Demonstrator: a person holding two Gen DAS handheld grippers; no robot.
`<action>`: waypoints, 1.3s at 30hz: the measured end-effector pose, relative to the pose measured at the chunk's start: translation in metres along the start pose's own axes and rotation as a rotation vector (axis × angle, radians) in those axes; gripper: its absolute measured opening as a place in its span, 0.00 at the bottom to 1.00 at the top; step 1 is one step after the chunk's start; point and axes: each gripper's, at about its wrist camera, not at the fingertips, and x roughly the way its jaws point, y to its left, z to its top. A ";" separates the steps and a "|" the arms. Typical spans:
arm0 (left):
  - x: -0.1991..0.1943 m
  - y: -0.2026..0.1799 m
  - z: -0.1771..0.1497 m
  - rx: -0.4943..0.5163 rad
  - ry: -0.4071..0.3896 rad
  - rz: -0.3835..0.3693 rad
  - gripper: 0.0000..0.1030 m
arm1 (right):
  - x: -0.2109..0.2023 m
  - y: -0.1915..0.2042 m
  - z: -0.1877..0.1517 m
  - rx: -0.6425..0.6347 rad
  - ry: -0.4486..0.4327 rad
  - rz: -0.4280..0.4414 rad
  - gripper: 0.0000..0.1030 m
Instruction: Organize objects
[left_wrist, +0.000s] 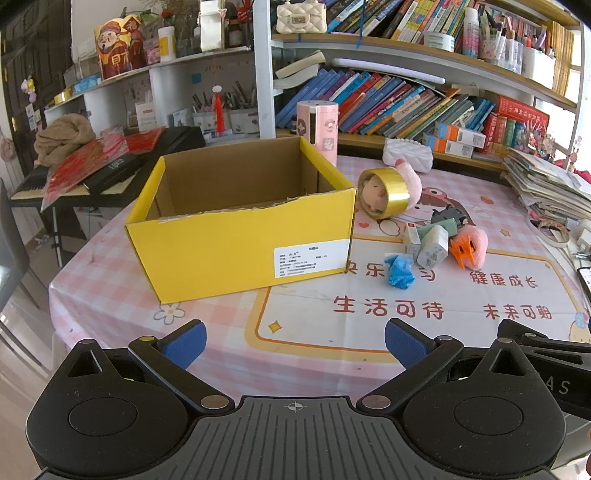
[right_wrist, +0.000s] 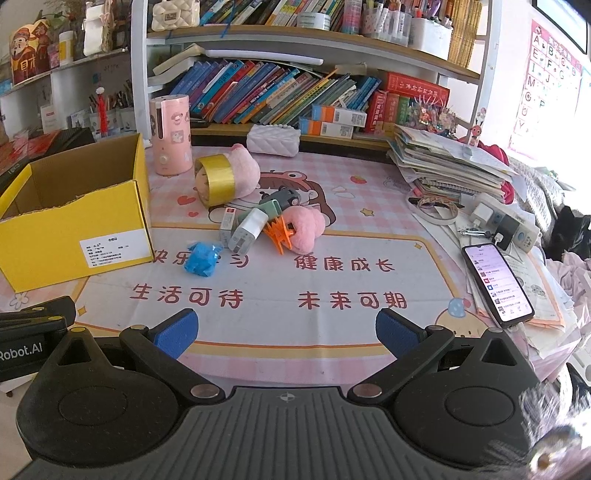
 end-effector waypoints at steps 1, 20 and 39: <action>0.000 0.000 0.000 0.000 0.000 0.000 1.00 | 0.000 0.000 0.000 0.000 0.000 0.000 1.00; 0.009 0.007 0.001 -0.005 0.012 -0.004 1.00 | 0.005 0.006 0.001 -0.002 0.007 -0.001 1.00; 0.024 -0.002 0.004 -0.025 0.059 0.000 1.00 | 0.023 0.000 0.009 -0.028 0.040 0.019 0.98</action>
